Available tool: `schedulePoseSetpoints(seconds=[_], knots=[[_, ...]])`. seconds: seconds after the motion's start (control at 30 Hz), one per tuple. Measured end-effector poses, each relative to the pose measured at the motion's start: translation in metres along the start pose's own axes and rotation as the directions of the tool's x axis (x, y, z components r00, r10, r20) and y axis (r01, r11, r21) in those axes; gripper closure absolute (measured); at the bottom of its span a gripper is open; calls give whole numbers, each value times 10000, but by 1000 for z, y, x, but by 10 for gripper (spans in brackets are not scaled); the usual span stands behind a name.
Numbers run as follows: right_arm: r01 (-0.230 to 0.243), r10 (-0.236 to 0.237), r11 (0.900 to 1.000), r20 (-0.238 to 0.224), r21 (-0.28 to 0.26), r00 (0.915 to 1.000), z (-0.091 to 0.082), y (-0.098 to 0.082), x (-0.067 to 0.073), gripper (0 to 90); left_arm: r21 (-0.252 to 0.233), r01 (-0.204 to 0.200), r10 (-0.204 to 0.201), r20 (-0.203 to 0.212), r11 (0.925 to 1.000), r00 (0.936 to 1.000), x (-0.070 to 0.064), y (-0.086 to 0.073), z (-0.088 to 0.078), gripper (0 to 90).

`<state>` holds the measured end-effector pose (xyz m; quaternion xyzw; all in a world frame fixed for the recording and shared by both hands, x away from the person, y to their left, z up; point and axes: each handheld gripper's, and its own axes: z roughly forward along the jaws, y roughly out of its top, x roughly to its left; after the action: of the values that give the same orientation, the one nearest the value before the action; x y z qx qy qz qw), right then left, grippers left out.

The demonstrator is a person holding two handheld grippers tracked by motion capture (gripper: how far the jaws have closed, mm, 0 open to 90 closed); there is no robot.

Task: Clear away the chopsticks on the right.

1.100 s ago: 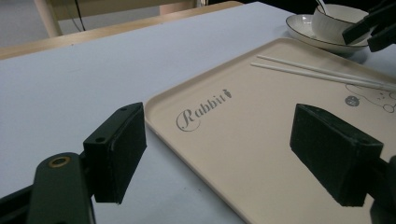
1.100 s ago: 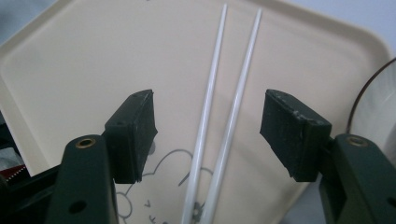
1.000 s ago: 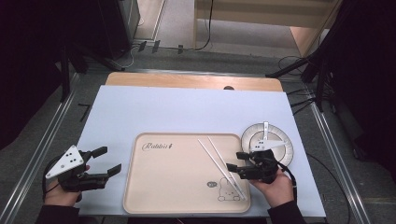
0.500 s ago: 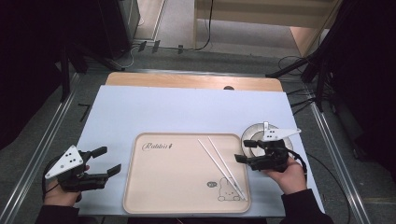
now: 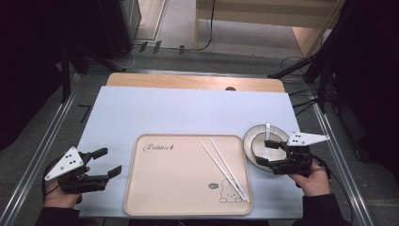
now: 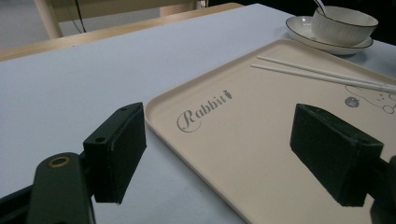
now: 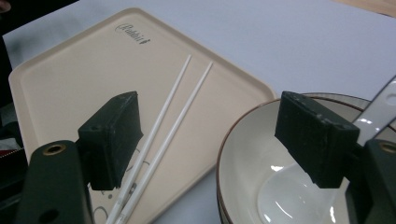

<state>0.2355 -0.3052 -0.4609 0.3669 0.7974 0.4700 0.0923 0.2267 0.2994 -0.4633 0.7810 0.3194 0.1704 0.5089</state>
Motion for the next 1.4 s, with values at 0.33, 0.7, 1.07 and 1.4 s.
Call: schedulePoseSetpoints(seconds=[0.33,0.7,1.07,1.4], knots=[[-111,111,9998,-10,-173,9999,-17,-17,-4,190,-46,-8,8,-7,10000,10000,0,0,0,190],[-240,244,9992,129,-321,9996,-18,-20,-8,190,-55,-85,86,62,9999,9999,0,0,-1,190],[-262,265,9994,139,-209,9996,-16,-21,-8,190,-57,-91,91,70,9999,9999,-1,0,0,190],[-322,323,9994,162,-102,9993,-15,-21,-8,190,-37,-98,99,37,9999,9999,0,0,0,190]])
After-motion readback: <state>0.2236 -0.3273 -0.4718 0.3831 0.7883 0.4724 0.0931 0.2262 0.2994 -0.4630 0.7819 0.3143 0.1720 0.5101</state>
